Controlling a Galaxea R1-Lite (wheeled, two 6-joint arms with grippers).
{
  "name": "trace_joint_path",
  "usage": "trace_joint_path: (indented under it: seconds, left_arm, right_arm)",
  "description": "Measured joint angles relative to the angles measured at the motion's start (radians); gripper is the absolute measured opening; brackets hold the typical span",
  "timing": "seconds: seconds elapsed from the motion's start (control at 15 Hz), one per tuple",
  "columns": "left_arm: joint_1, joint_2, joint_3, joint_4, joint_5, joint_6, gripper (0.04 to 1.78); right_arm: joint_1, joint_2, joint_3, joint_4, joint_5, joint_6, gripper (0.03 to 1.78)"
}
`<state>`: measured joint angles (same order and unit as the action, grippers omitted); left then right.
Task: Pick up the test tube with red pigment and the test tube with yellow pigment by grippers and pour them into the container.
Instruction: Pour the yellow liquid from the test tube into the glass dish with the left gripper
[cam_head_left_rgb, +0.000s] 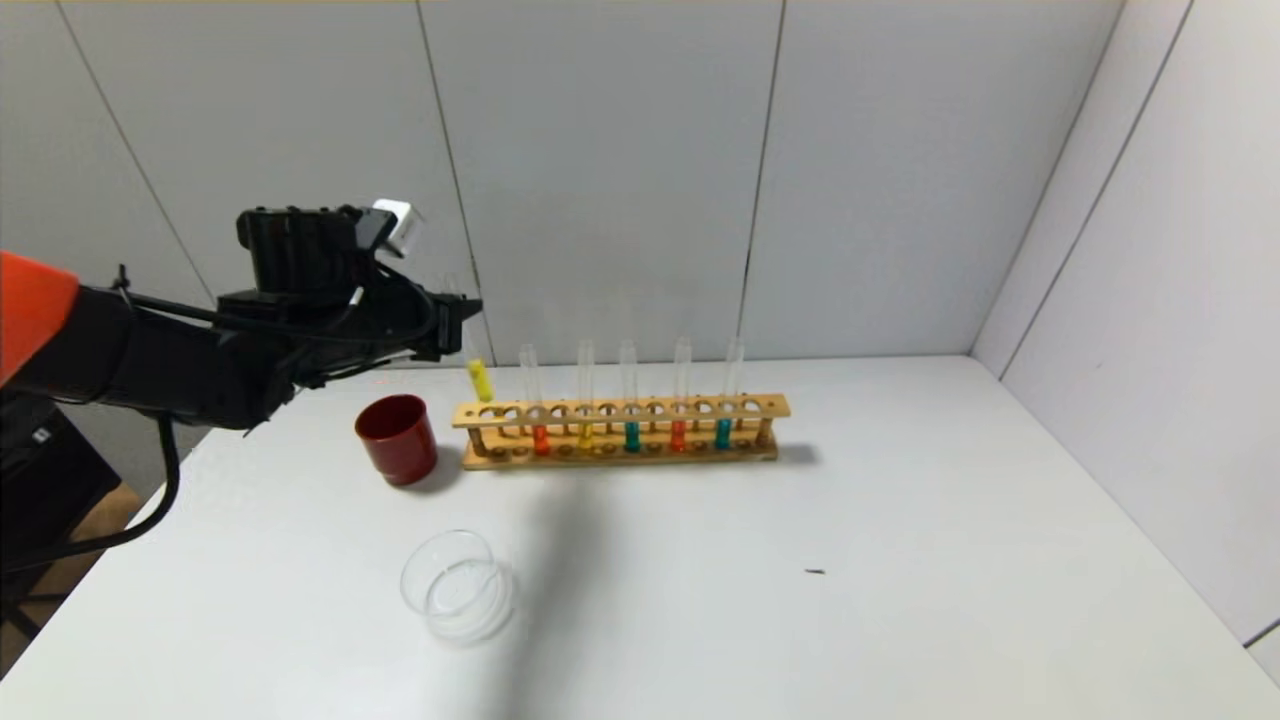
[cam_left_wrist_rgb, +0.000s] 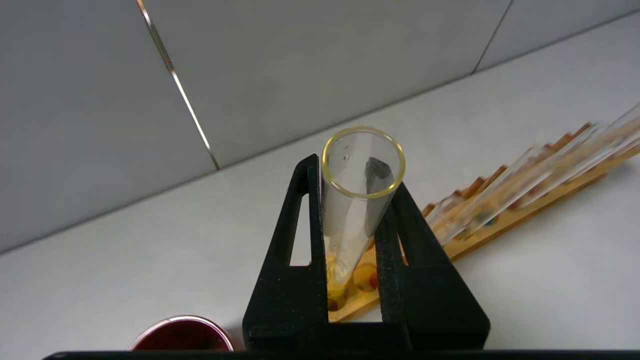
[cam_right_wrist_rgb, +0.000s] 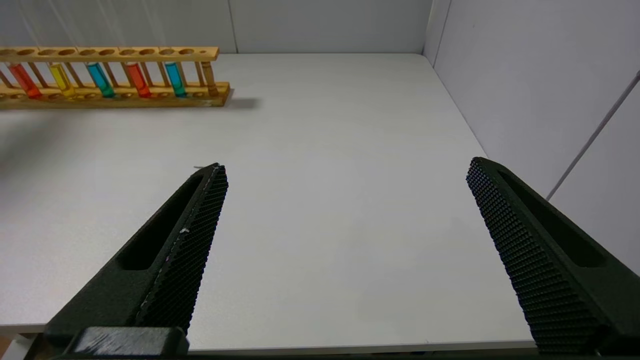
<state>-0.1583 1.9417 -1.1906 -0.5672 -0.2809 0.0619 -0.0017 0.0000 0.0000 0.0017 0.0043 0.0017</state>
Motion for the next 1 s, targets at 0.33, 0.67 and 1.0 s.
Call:
trace_joint_path:
  seconds: [0.33, 0.67, 1.0]
  left_arm:
    - [-0.026, -0.173, -0.080, 0.155, -0.002, 0.007, 0.32]
    - [0.012, -0.377, 0.140, 0.284, -0.008, 0.263, 0.32]
    - [0.056, -0.474, 0.319, 0.301, -0.008, 0.750, 0.32]
  right_arm:
    - [0.000, 0.000, 0.000, 0.000, 0.000, 0.000, 1.75]
    - [0.000, 0.000, 0.000, 0.000, 0.000, 0.000, 1.75]
    - [0.000, 0.000, 0.000, 0.000, 0.000, 0.000, 1.75]
